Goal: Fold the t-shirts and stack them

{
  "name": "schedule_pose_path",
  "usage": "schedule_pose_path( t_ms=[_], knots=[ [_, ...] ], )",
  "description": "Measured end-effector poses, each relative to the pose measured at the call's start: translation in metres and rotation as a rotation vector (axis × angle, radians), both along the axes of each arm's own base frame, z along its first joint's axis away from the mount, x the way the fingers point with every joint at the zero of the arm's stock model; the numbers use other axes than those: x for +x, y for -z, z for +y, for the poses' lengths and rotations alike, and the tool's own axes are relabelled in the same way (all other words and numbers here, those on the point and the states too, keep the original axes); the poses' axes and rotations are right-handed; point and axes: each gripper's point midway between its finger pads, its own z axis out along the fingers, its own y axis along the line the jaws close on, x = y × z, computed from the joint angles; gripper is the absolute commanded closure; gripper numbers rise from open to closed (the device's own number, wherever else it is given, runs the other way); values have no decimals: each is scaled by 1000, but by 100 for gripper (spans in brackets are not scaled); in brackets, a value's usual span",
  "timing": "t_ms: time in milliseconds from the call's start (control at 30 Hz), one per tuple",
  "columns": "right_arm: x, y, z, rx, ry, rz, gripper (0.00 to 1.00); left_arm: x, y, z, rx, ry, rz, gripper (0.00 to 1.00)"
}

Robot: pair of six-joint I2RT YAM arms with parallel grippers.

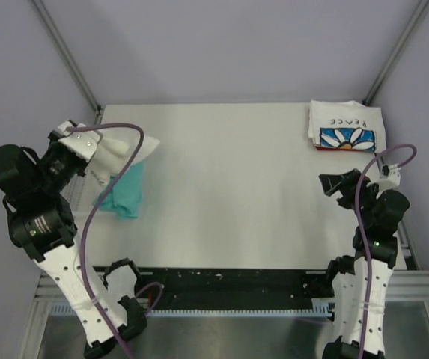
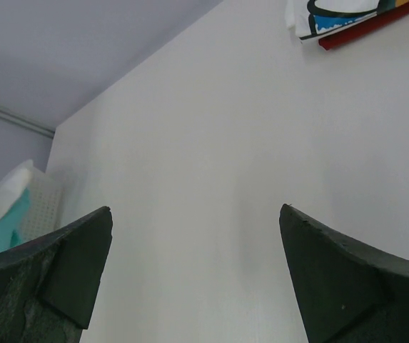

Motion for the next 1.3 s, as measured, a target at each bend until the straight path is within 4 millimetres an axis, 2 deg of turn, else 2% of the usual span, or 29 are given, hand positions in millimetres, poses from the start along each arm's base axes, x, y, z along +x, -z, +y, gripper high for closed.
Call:
schedule_pose_path(
  t_ms=[67,167,267,367,467,567,600,667,733,800,900,1067,1100,1167,1200,1233,1267,1300],
  knots=[
    [-1,-10,4,9,-17,-18,2,-7,-19,-31,-63,132,-33,100],
    [-2,-24,9,16,-46,-47,2,-13,-31,-72,-173,316,-27,100],
    [-5,-36,15,26,-74,-72,2,-17,-31,-117,-284,506,50,100],
    [-6,-42,20,42,-100,-86,2,-14,-16,-166,-345,666,180,100],
    [-8,-43,24,56,-120,-84,3,-6,21,-215,-332,759,331,100],
    [-10,-41,28,62,-141,-75,4,2,81,-256,-286,799,517,100],
    [-11,-39,29,63,-149,-68,5,2,109,-270,-254,810,600,100],
    [-13,-35,31,62,-161,-54,5,2,150,-285,-203,810,718,100],
    [-15,-32,33,60,-175,-41,7,-30,183,-314,-103,897,819,100],
    [-16,-31,35,59,-188,-38,8,-59,195,-331,-23,981,848,100],
    [-18,-31,38,60,-206,-39,9,-103,194,-348,70,1129,826,100],
    [-19,-29,43,63,-228,-36,11,-154,193,-358,201,1302,769,99],
    [-19,-27,44,66,-235,-30,11,-167,194,-359,240,1342,757,84],
    [-20,-24,48,70,-251,-19,12,-190,199,-359,314,1417,742,39],
    [-20,-23,51,71,-262,-15,13,-201,202,-358,345,1453,737,22],
    [-20,-22,55,71,-276,-9,13,-207,203,-357,367,1476,729,18],
    [-20,-20,59,71,-292,-1,14,-208,205,-356,383,1473,726,9],
    [-20,-18,64,70,-310,10,14,-204,206,-355,395,1453,717,5]
  ],
)
